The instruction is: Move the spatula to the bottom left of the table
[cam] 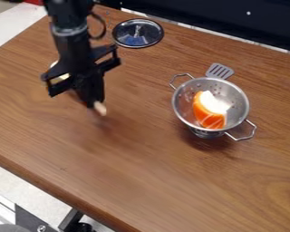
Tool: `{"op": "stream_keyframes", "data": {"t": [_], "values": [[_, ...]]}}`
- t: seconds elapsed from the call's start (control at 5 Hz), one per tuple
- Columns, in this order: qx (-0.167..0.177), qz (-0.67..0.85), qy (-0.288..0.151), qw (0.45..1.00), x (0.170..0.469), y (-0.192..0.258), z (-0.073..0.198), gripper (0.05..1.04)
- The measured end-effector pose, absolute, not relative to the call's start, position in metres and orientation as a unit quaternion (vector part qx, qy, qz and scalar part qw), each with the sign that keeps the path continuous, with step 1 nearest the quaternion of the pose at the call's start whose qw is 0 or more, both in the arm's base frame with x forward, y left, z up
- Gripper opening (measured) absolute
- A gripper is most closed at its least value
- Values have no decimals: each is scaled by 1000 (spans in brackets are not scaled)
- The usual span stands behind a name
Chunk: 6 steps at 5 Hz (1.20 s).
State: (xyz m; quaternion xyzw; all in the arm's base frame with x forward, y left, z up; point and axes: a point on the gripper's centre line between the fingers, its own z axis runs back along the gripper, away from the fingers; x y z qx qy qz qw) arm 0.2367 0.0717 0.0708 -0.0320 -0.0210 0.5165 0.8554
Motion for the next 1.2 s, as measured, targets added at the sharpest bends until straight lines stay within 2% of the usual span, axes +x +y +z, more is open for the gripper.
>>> {"op": "stream_keyframes", "data": {"t": [0.4,0.6,0.8,1.2], "values": [[-47,281,-39,958,215,61,68,78],[-32,167,-42,984,213,67,67,78],[-18,67,-42,997,207,70,61,78],[-19,-3,-49,999,203,89,56,78]]}}
